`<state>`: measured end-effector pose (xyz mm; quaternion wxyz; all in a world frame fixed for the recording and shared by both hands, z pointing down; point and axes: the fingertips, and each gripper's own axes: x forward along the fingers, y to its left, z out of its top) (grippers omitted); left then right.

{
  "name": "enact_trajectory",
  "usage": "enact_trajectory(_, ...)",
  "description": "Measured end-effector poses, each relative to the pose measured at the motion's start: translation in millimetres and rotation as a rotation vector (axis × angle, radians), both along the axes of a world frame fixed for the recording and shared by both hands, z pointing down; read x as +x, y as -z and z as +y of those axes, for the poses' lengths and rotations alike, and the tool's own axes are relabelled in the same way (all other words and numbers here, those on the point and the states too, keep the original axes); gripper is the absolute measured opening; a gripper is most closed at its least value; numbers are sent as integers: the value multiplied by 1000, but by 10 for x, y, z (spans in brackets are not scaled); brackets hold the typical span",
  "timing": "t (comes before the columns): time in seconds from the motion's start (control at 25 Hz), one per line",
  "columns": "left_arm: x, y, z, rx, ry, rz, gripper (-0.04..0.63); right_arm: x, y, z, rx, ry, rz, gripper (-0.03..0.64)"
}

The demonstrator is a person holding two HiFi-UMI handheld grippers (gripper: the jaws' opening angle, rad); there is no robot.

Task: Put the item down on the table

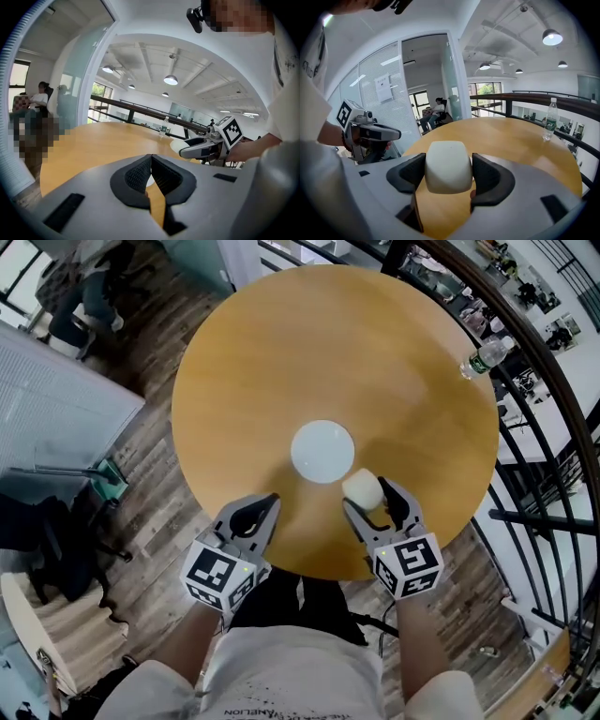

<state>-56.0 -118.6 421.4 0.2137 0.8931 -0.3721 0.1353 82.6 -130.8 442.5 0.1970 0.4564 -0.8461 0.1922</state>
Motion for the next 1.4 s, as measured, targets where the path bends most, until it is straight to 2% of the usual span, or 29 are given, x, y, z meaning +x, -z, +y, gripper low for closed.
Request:
enact_trajectory(0.28,-70,-185,-173,-17,-9,6,23,-248,-315,-277,-23,39,44,313)
enact_trajectory(0.8,-67,-464,-290,-56,-24,1,23,-435,-973,-669,-78,59,111,313)
enact_trajectory(1.4,-129,-640,-308,-98,-23,0,23,-551,-1418,-859,-118,87,202,313)
